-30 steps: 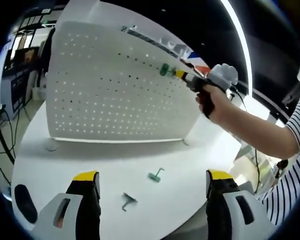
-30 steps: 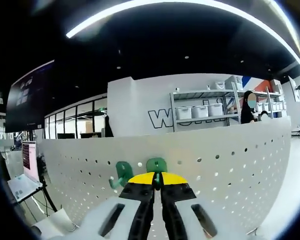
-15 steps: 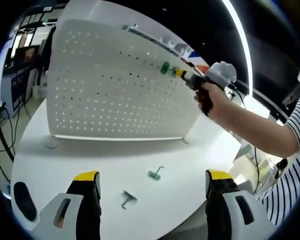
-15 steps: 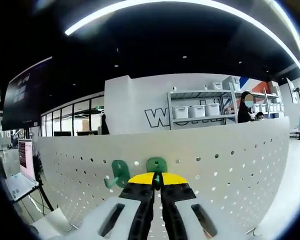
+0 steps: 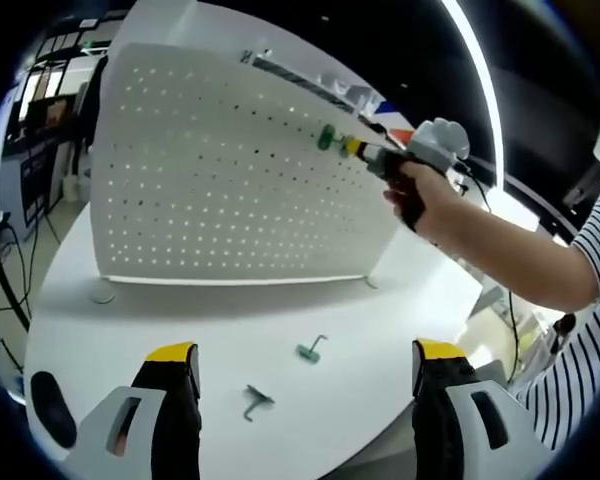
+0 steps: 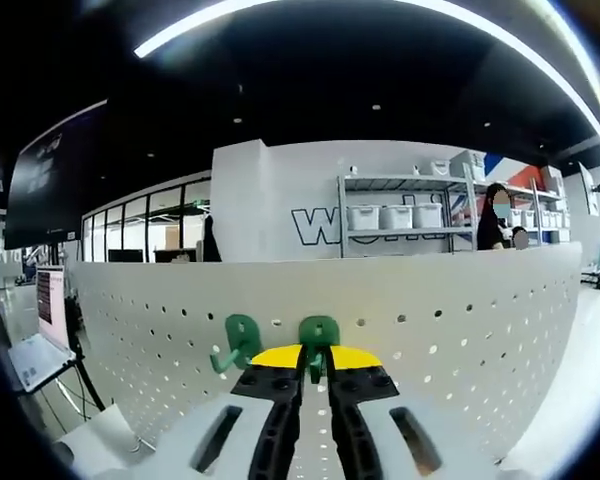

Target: Insert the hook assembly into the mounting plate slot until the hook locks in place.

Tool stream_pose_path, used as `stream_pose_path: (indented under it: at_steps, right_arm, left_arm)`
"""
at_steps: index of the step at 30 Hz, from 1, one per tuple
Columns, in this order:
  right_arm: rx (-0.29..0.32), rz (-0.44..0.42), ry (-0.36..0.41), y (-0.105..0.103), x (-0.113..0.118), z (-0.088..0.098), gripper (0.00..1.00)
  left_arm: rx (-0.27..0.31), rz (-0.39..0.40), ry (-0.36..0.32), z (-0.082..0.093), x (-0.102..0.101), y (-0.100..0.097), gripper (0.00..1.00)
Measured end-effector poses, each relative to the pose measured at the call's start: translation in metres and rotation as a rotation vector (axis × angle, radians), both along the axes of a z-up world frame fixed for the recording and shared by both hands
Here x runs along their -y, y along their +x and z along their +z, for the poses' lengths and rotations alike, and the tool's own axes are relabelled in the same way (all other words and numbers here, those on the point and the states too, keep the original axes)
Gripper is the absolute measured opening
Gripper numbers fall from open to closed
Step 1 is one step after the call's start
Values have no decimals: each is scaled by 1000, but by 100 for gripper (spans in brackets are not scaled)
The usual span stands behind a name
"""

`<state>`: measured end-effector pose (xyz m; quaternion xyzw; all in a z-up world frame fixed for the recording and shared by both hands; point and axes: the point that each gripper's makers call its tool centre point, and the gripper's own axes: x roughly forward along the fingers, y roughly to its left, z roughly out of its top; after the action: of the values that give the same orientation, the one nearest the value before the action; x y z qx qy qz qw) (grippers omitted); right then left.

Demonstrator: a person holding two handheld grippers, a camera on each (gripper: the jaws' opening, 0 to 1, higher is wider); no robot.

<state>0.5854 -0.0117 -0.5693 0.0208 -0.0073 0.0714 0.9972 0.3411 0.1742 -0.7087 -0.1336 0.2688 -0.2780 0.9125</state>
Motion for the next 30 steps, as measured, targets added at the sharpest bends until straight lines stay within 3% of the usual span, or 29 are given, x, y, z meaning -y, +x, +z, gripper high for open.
stream_pose_path:
  at_steps: [3,7,10,14,24,30]
  right_arm:
    - [52,-21,26,-5,4,18,23]
    - [98,1,38,-10,3,40,22]
    - [95,14,44,-13,6,44,22]
    - [77,19,113,-19,15,40,22]
    - [19,36,51,-45,39,14,22]
    - [-53,76,6,-68,47,-15,22]
  left_arm:
    - [1,-3,3,1,0,-1,90]
    - [4,-2,3,2,0,-3,90]
    - [3,2,4,1,-1,-6,90]
    - [0,4,4,0,-1,-10,90]
    - [-5,8,17,-3,-4,-19,89]
    - [-9,6,19,-5,-3,-21,89]
